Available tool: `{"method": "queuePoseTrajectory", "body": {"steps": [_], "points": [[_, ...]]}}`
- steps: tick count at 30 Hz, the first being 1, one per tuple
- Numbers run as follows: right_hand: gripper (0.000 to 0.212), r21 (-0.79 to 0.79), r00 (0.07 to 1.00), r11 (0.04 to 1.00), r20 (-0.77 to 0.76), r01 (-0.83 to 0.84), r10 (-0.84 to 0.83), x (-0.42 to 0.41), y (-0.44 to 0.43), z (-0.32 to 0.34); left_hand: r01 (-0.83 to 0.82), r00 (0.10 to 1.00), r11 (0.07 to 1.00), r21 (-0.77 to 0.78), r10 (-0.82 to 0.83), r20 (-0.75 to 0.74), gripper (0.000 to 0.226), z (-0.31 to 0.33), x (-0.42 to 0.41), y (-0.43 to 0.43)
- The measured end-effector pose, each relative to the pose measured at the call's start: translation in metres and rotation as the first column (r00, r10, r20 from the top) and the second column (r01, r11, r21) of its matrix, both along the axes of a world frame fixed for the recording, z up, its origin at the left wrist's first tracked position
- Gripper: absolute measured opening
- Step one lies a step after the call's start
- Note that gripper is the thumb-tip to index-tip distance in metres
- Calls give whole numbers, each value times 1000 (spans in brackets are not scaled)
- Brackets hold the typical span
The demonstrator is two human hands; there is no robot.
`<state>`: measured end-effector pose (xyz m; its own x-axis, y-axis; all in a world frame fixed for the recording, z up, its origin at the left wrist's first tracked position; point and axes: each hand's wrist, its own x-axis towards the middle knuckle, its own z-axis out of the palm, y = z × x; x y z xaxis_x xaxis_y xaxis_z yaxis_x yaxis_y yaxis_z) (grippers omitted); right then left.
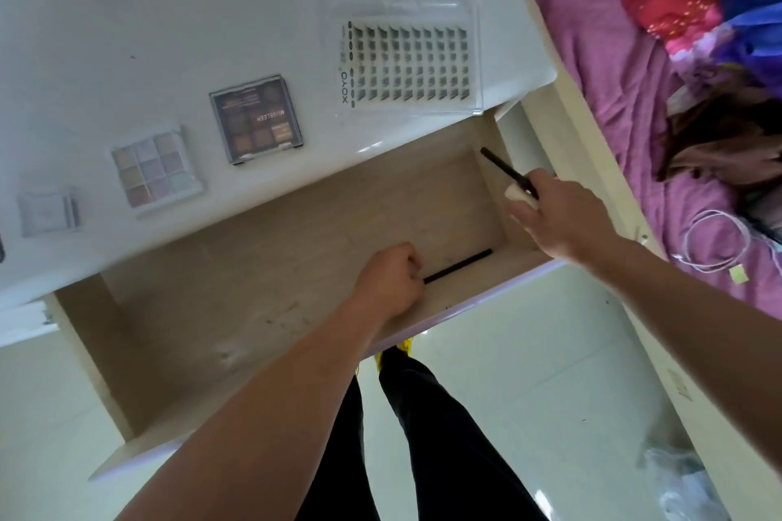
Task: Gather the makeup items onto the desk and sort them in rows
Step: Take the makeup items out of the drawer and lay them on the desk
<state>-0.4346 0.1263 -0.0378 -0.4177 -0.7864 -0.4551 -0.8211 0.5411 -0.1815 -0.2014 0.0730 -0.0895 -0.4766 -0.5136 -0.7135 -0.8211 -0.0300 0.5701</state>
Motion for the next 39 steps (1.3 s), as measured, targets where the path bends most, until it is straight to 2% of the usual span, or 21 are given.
{"method": "queuePoseTrajectory", "body": {"steps": [4, 8, 11, 12, 13, 16, 19, 21, 26, 29, 30, 35, 39], "points": [[32, -64, 979, 977, 41, 203, -200, -6, 25, 2, 68, 998, 997, 49, -67, -9, 21, -10, -43, 3], [32, -90, 948, 948, 129, 305, -293, 0, 41, -3, 162, 981, 986, 40, -166, 97, 12, -20, -68, 2], [28, -85, 939, 940, 134, 331, -318, 2, 41, -8, 297, 938, 948, 118, -313, 150, 3, -19, -76, -8], [28, -76, 937, 939, 129, 337, -326, 2, 41, -11, 321, 925, 933, 162, -345, 156, 8, -18, -77, -12], [28, -68, 936, 938, 123, 340, -331, 2, 42, -13, 334, 915, 920, 204, -368, 164, 14, -18, -75, -16], [30, -76, 944, 943, 81, 325, -319, 4, 43, -13, 329, 904, 908, 261, -383, 191, 15, -10, -61, -20], [30, -88, 964, 960, 5, 264, -265, 9, 40, 0, 290, 928, 930, 225, -331, 170, 23, 0, -40, -19], [29, -106, 963, 957, 18, 271, -270, 14, 36, 11, 238, 951, 957, 164, -264, 161, 28, 9, -25, -20], [28, -124, 921, 948, 302, 292, -244, 59, 14, 52, -32, 996, 997, 68, 26, 88, 25, 67, 32, -33], [31, -114, 886, 964, 432, 240, -169, 95, -8, 73, -95, 995, 995, 28, 93, 47, 5, 108, 66, -46], [32, -116, 878, 972, 460, 205, -131, 107, -18, 81, -118, 991, 993, 0, 118, 56, 5, 122, 80, -52], [33, -101, 814, 992, 581, 77, -4, 161, -77, 113, -367, 928, 921, -132, 372, 11, 6, 176, 148, -88], [36, -106, 830, 994, 551, -37, 90, 202, -136, 138, -535, 842, 816, -219, 536, -63, 10, 210, 198, -120]]}}
